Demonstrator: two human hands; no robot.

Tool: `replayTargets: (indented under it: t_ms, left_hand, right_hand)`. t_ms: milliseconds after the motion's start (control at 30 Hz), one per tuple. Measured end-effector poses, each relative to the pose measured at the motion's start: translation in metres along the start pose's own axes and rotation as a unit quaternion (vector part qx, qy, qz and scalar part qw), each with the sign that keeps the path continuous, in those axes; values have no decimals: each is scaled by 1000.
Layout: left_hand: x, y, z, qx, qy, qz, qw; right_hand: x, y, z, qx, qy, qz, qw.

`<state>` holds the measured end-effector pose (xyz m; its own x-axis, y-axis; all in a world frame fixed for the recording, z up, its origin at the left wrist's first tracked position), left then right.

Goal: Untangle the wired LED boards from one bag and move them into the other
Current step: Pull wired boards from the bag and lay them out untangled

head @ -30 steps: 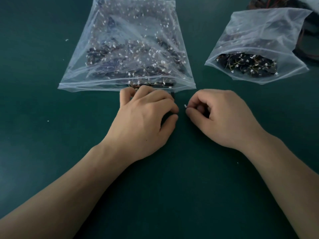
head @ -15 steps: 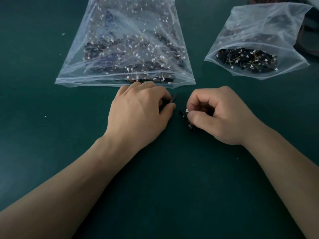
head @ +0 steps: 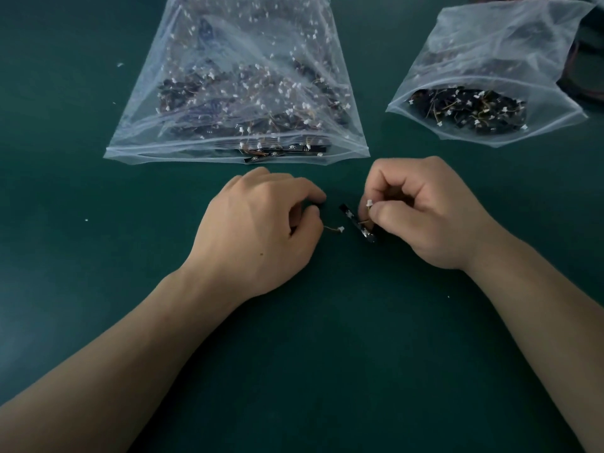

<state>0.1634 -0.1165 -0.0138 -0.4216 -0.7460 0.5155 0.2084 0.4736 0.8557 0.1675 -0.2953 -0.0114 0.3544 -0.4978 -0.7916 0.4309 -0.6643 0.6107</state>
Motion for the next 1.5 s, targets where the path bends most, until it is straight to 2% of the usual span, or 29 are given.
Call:
replayTargets:
  t_ms: [133, 267, 333, 567, 867, 1033, 1167, 1300, 1500]
  left_hand:
    - [-4, 3, -1, -6, -2, 15, 1000]
    - [-5, 3, -2, -54, -20, 52, 997]
    - [-5, 3, -2, -73, -13, 49, 996]
    - [-2, -1, -2, -82, -31, -9, 996]
    - [10, -6, 2, -118, -127, 9, 985]
    - [12, -5, 2, -123, -131, 36, 983]
    - [12, -1, 4, -117, -115, 43, 986]
    - [8, 4, 5, -104, -88, -7, 991]
    - [8, -2, 4, -138, -103, -39, 984]
  right_hand:
    - [1, 1, -2, 0, -6, 64, 998]
    - [7, 14, -3, 13, -32, 160, 987]
    - [13, 21, -3, 14, -47, 173, 984]
    - [13, 16, -2, -15, -38, 165, 985]
    - [13, 15, -3, -21, -16, 128, 991]
    - [14, 15, 0, -25, -13, 88, 996]
    - [10, 10, -2, -61, -13, 132, 989]
    - [8, 6, -1, -63, -14, 142, 988]
    - [8, 7, 0, -77, -8, 105, 991]
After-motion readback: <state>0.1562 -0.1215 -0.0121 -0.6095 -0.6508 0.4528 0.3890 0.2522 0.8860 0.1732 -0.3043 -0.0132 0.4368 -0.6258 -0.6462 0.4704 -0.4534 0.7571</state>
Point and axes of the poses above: each hand's wrist, its own z-axis away from the middle knuckle, its own y-axis out of the back of the hand, x = y × z, the point moved 7 cm from there along -z, towards the middle knuckle, and after that the axes turned 14 degrees about -x, right-handed, at the moved point
